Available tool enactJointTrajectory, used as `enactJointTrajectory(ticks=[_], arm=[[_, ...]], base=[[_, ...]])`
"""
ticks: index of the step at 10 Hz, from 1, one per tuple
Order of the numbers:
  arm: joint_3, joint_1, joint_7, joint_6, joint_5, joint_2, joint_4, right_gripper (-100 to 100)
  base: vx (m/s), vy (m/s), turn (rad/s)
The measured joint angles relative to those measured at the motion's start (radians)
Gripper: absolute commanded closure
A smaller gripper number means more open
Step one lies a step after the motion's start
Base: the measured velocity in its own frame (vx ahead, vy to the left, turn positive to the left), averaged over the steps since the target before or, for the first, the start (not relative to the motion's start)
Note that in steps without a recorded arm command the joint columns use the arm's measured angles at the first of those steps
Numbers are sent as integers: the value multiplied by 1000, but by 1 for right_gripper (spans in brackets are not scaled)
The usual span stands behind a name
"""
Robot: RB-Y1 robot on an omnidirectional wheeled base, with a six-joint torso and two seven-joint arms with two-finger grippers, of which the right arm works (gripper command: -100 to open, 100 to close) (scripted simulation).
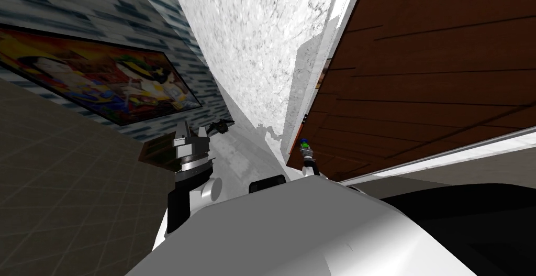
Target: Pull the door open
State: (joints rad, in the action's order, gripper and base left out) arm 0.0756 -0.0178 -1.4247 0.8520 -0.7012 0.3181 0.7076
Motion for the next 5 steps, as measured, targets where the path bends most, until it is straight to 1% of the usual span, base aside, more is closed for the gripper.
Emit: enactJointTrajectory(ticks=[1,2,5], arm=[[13,-6,-8,-3,8,4,14,100],[18,-9,-10,-6,10,1,14,100],[52,-19,-33,-5,27,19,37,100]], base=[[-107,3,32],[-173,13,68],[-246,-12,73]])
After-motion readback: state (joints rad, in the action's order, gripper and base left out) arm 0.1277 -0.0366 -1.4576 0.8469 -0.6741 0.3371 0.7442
